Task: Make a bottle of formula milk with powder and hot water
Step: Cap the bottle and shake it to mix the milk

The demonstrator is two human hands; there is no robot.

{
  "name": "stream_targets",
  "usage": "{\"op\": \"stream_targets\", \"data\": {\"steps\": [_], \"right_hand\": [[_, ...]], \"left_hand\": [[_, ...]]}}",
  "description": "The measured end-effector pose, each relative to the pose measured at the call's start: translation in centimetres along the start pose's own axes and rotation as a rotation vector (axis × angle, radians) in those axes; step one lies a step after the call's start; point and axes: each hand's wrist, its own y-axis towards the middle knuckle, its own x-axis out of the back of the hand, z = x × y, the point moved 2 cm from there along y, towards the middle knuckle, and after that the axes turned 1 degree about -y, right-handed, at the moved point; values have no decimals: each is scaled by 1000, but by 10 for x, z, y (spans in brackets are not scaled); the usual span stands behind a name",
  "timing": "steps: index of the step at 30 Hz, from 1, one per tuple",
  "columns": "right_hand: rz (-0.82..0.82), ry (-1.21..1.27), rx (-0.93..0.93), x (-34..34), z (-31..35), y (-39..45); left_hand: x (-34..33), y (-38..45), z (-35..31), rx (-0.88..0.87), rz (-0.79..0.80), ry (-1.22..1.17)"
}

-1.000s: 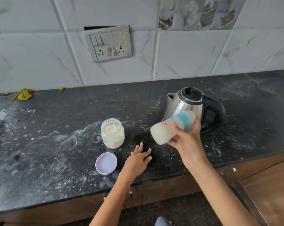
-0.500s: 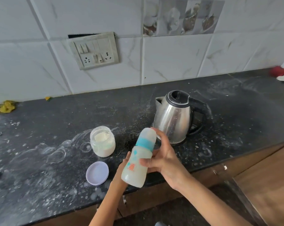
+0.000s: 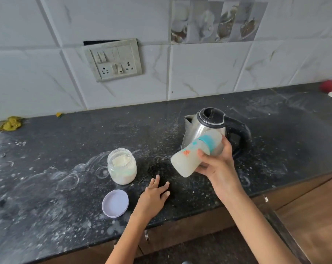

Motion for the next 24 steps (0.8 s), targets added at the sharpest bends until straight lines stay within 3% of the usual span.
{"op": "stream_targets", "data": {"steps": [5,9,13,16,20,24], "right_hand": [[147,-110,-325,-27,-48,-36],[-74,120,-386,-21,-47,-12],[-112,99,-330,-14,-42,-1],[-146,-101,-142,-10,-40,-5],[-19,-651,381,2,-40,-9],[-17,-920,452,21,-57,2]], "left_hand": [[-4,-4,0,95,9,-285],[-5,-2,7,69,0,-103],[5,-7,-9,22,43,37],[4,-6,-8,-4,42,28],[3,-4,-6,-5,62,60],[4,-7,-8,4,66,79]]}}
